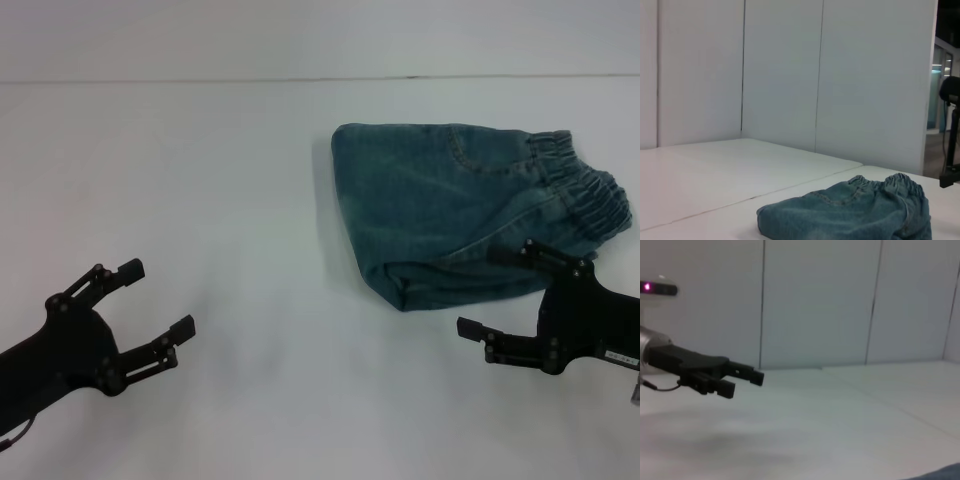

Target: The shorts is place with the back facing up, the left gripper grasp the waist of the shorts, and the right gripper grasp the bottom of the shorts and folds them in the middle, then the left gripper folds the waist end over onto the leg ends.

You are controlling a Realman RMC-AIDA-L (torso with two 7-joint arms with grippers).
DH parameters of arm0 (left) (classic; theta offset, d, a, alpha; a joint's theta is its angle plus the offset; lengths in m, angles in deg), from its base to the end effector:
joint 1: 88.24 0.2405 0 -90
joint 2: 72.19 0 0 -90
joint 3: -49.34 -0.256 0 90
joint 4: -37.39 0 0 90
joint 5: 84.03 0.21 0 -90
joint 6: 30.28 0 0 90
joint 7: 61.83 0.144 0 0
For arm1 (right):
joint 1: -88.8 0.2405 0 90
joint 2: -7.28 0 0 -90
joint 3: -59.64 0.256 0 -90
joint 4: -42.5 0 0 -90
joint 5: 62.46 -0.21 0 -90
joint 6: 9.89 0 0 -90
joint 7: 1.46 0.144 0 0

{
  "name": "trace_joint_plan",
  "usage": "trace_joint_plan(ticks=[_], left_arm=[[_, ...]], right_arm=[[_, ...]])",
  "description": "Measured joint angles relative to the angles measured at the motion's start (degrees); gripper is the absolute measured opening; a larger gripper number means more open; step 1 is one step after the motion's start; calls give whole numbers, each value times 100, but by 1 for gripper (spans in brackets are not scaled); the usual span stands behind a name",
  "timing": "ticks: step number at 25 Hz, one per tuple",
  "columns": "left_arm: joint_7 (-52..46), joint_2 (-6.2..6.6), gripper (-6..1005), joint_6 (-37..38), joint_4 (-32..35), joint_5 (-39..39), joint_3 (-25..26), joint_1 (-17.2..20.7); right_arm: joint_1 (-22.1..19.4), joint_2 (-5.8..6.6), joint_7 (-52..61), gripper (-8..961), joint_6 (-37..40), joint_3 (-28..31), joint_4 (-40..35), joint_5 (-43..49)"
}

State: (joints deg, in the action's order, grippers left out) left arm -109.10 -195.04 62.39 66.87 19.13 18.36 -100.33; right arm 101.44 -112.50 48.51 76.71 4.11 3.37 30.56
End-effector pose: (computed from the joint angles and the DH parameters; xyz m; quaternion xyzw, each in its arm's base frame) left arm -0.3303 0.2312 -0.0121 -0.8825 -0.1744 -0.3187 0.2987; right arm 0.3017 0.2625 -0.0111 -0.9338 0.0716 0.2615 0.2334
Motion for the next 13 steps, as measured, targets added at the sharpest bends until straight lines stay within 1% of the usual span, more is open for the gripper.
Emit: trace_joint_plan(ticks=[3, 7, 13], left_arm=[[122, -9, 939, 106, -106, 3, 118, 44], [212, -14, 939, 240, -132, 4, 149, 104], [223, -19, 939, 250, -140, 3, 159, 95]], right_arm=[[155, 14, -498, 931, 139, 351, 540, -6], [156, 11, -751, 931, 206, 442, 667, -2], [153, 7, -808, 931, 212, 442, 743, 4]])
